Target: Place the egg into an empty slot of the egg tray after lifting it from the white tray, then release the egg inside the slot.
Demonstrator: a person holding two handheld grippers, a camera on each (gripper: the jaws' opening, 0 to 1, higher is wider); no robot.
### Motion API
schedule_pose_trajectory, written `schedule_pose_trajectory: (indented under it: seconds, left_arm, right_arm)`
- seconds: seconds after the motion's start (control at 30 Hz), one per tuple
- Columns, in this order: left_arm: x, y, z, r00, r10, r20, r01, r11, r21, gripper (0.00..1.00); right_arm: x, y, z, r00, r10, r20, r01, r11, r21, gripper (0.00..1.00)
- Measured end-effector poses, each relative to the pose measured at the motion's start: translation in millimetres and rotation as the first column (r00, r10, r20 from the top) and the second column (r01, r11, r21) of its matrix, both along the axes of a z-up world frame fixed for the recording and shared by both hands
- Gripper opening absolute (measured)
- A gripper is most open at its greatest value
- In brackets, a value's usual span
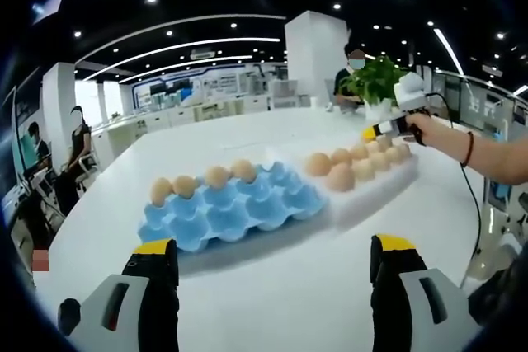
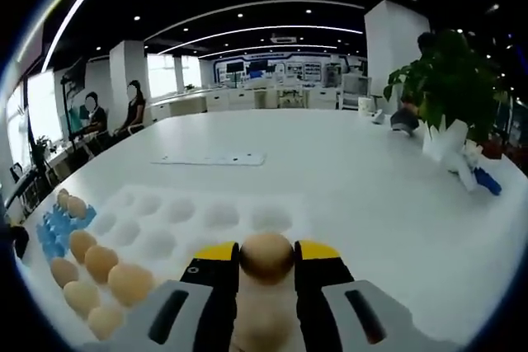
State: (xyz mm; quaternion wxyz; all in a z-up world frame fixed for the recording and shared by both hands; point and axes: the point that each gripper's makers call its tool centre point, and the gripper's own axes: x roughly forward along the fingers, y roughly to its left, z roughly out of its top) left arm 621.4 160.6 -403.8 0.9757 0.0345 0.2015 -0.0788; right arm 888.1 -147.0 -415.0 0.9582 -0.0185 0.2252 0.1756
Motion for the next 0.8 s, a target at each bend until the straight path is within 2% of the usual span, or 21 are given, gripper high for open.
schedule_pose_trajectory:
  seconds: [0.23, 0.3, 0.57, 0.8]
  left_arm:
    - [-1.3, 0.3, -0.7, 1.0, -0.001, 0.0, 0.001, 1.0, 0.001, 0.99]
    - [-1.6, 0.6, -0.7, 1.0, 0.001, 0.002, -0.001, 1.0, -0.004, 0.99]
    - [-2.8, -0.7, -4.5, 1.0, -0.005, -0.008, 0.005, 1.0, 0.002, 0.99]
    - [-4.0, -2.2, -3.9, 1.0, -0.007, -0.009, 0.007, 1.0, 0.006, 0.99]
  right_arm:
    - [-1.4, -1.1, 6.4, 1.0, -0.006, 0.011, 0.006, 1.0, 0.007, 0.27]
    - [-3.4, -1.3, 7.7, 1.0, -0.003, 0.021, 0.004, 1.0, -0.016, 0.27]
    - [-8.4, 3.8, 11.9, 0.999, 0.012, 0.036, -0.011, 0.999, -0.031, 0.27]
    - [-7.1, 10.1, 19.4, 0.999, 0.022, 0.045, -0.021, 1.0, -0.014, 0.27]
